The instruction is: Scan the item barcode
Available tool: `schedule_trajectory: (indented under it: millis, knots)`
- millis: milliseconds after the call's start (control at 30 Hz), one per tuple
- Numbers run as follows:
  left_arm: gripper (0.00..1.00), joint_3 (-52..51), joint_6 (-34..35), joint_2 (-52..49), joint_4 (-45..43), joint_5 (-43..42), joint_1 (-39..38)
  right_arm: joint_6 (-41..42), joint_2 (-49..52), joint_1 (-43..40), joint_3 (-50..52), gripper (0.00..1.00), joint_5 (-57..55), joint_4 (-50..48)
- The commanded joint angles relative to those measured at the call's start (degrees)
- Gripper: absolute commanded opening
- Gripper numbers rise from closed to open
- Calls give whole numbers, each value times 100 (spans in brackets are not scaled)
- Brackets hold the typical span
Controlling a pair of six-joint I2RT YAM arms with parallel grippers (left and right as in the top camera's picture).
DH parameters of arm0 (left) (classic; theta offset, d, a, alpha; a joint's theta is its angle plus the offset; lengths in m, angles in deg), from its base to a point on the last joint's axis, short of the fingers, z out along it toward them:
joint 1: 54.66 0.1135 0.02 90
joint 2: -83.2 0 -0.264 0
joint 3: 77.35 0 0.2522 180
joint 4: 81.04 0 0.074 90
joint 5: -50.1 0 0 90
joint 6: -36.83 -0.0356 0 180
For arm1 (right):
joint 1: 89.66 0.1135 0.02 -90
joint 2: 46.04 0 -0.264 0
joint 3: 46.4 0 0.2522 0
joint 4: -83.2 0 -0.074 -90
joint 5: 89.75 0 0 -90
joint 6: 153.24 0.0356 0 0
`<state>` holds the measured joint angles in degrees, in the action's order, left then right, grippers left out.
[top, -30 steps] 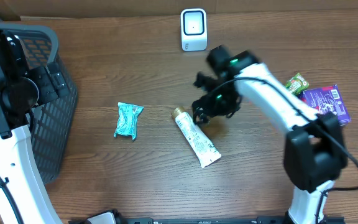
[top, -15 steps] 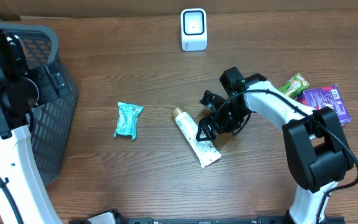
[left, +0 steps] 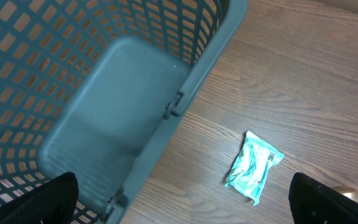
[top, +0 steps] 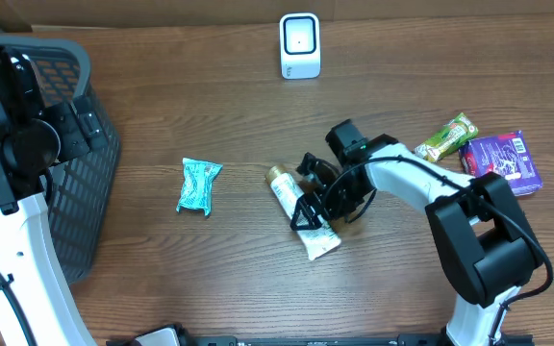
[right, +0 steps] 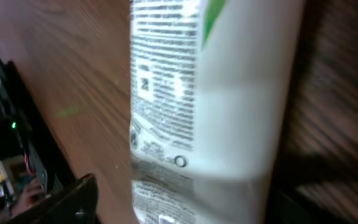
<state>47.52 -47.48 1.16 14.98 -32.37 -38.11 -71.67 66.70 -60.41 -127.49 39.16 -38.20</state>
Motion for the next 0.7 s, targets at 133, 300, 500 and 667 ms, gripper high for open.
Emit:
schedule_trajectory:
  millis: [133, 300, 500, 667]
  knots:
    - [99, 101, 74, -20, -13, -28, 15, 426, 138, 175, 398, 35, -874, -131]
    - [100, 103, 74, -20, -15, -28, 15, 555, 138, 175, 396, 19, -828, -199]
    - [100, 103, 74, -20, -15, -28, 15, 688, 136, 122, 343, 4, -848, -225]
    - [100, 103, 74, -20, -13, -28, 15, 695, 136, -208, -44, 4, -907, 66]
